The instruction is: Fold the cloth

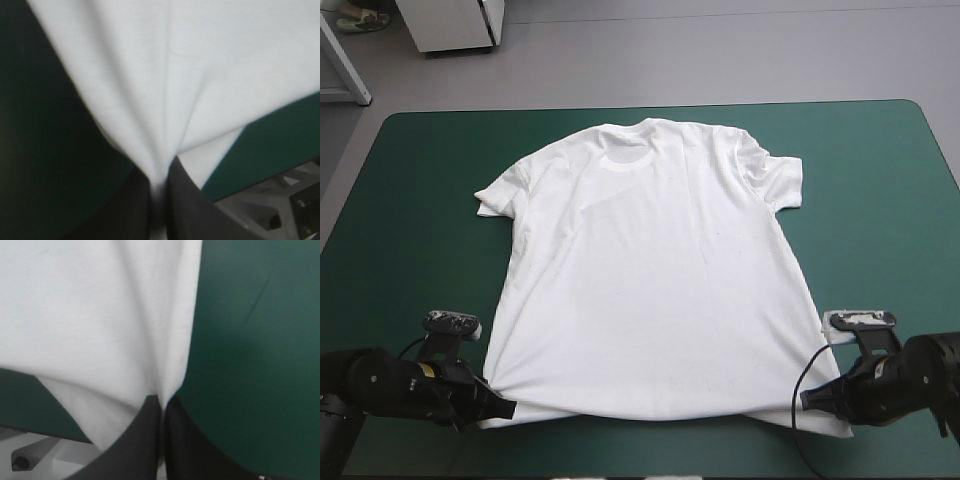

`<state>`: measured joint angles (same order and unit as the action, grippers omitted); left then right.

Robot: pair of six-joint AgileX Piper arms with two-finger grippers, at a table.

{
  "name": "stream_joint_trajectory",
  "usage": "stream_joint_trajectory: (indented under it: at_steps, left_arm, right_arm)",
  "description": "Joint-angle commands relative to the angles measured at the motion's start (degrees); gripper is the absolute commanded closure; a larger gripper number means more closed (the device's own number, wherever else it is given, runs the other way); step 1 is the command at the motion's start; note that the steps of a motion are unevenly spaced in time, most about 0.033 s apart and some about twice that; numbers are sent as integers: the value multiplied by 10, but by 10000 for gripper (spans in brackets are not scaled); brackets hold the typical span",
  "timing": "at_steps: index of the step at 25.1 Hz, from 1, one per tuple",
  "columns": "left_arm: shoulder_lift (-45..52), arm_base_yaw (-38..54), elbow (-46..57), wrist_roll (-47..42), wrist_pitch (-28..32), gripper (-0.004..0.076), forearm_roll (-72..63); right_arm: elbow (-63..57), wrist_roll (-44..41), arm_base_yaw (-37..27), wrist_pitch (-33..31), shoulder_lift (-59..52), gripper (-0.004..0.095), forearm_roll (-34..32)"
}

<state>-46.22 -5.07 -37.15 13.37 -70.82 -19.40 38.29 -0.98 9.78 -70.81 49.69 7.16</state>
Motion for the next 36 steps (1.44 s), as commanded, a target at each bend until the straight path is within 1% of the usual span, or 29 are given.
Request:
stream_joint_trajectory:
  at_steps: [1, 3, 5, 7, 8, 9, 10, 11, 12, 14, 16, 21, 25, 28, 33, 36]
  left_arm:
    - [13, -8, 27, -32, -31, 733, 27]
    - [13, -8, 42, -32, -31, 733, 16]
    - [13, -8, 46, -19, -31, 732, 16]
    - [13, -8, 46, 9, -31, 686, 12]
    - [13, -8, 46, 1, -31, 598, 1]
    - [13, -8, 46, 0, -31, 530, -10]
    - [13, -8, 46, 0, -31, 394, -27]
    - [13, -8, 46, 0, -31, 316, -30]
    - [13, -8, 46, 0, -31, 200, -29]
    - [13, -8, 41, 0, -26, 128, -17]
    - [13, -8, 28, -9, -14, 125, 0]
    - [12, -7, -45, -43, 20, 124, 66]
    - [-26, -7, -121, -62, 63, 125, 116]
    - [-92, -7, -173, -62, 96, 125, 136]
    - [-231, -7, -235, -63, 191, 125, 131]
    - [-316, -7, -279, -72, 213, 125, 130]
  right_arm:
    - [-45, -4, -2, 8, -17, 923, 9]
    - [-60, -4, -2, 8, -16, 923, 23]
    - [-58, 16, -2, 8, -16, 920, 26]
    - [-55, 33, -2, 8, -16, 795, 14]
    - [-52, 33, -2, 10, -17, 596, 12]
    - [-52, 33, -2, 10, -17, 455, 12]
    - [-44, 30, -2, 10, -17, 168, 11]
    - [-41, 24, -2, 13, -17, 51, 11]
    - [-28, 22, -2, 17, -17, -34, 11]
    - [-6, 10, -2, 21, -17, -12, 10]
    - [19, 5, -2, 27, -17, 4, 4]
    - [99, -21, -2, 31, -5, 9, -24]
    - [148, -32, -2, 32, 22, 9, -27]
    - [173, -32, -2, 30, 51, 9, -23]
    - [184, -27, -2, 29, 81, 9, -19]
    - [185, -27, -2, 29, 79, 9, -20]
